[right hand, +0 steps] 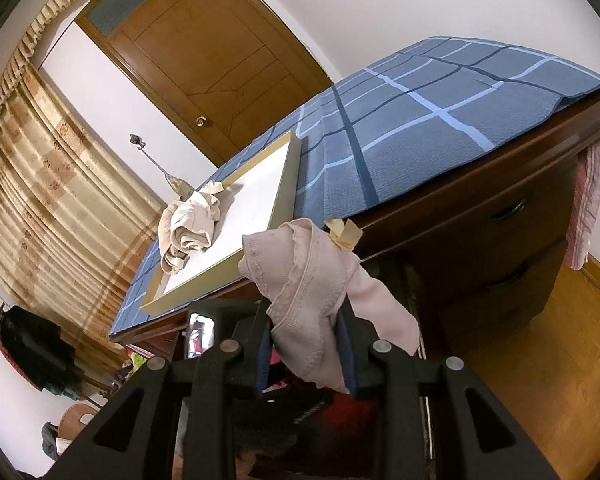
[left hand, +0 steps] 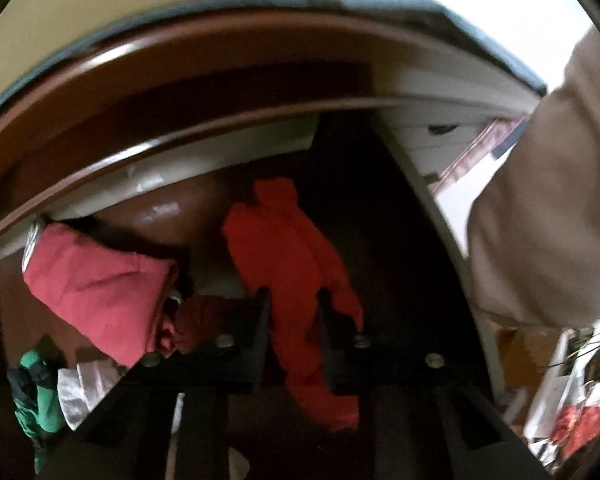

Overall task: Take underwear out of drawer
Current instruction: 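Grasp the red cloth with the left tool while the right tool holds the pink underwear, then carry the red cloth and pink underwear over the white tray with both tools, then lower both items into the tray and open both tools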

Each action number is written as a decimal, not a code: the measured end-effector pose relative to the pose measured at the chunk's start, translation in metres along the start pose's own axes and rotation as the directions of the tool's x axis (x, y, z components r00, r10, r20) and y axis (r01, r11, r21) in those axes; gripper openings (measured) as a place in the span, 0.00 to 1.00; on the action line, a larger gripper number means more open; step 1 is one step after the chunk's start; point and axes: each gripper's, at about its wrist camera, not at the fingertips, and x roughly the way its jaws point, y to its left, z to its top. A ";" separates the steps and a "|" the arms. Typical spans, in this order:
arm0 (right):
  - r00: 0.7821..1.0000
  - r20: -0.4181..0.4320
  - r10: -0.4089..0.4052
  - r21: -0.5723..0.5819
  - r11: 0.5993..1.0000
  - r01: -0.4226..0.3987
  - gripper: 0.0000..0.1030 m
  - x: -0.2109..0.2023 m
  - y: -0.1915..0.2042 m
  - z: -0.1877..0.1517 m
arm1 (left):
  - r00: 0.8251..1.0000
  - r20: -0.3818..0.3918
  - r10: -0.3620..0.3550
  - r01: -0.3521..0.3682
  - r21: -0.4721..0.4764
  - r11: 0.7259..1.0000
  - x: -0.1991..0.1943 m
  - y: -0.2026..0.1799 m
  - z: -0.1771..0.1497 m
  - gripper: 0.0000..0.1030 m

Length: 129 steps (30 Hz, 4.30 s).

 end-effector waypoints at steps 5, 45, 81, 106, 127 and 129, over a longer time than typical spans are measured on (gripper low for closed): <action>1.000 0.010 0.002 0.003 1.000 -0.002 0.30 -0.002 0.006 0.000 | 0.993 0.120 0.008 -0.011 0.024 1.000 -0.040 0.008 -0.010 0.18; 0.985 0.075 0.155 -0.055 0.987 -0.151 0.30 0.037 0.143 0.086 | 0.796 0.604 0.054 -0.084 0.023 0.996 -0.254 0.070 0.020 0.17; 1.000 -0.024 -0.010 0.040 0.999 0.011 0.30 0.227 0.131 0.160 | 0.805 0.565 0.180 -0.153 -0.096 0.984 -0.157 0.125 0.139 0.14; 0.989 -0.145 0.042 0.151 0.988 -0.020 0.44 0.293 0.102 0.153 | 0.889 0.440 0.124 -0.091 -0.096 0.991 -0.117 0.130 0.161 0.22; 0.996 0.089 0.024 0.078 0.996 -0.031 0.73 0.165 0.113 0.112 | 0.794 0.523 0.309 -0.252 -0.178 0.951 -0.198 0.100 0.076 0.99; 0.994 0.108 0.014 0.052 0.998 -0.019 0.73 0.154 0.114 0.101 | 0.791 0.521 0.320 -0.266 -0.179 0.947 -0.197 0.098 0.066 0.99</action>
